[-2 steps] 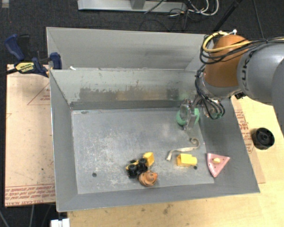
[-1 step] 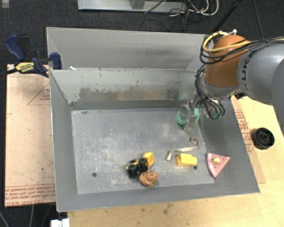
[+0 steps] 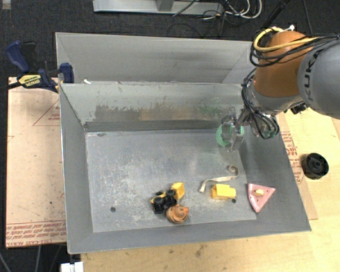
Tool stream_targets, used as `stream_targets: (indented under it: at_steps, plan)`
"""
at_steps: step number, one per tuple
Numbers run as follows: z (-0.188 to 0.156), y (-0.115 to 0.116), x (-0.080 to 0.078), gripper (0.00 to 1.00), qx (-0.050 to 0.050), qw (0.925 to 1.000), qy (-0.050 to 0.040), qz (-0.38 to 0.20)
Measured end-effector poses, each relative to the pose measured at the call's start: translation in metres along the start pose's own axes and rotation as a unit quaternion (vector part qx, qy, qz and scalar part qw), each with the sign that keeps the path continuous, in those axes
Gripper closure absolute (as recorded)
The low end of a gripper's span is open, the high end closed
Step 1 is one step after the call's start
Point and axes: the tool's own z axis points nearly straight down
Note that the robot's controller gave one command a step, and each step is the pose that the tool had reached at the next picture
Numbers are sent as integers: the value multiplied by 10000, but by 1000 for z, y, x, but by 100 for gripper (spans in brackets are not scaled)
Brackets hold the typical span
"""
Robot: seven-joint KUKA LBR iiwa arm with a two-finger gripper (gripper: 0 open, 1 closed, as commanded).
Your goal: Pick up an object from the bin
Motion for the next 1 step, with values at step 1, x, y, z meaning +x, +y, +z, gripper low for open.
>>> stream_targets:
  at_steps: [1]
  plan:
    - [-18,-6,-4,100,17,10000,-92,31]
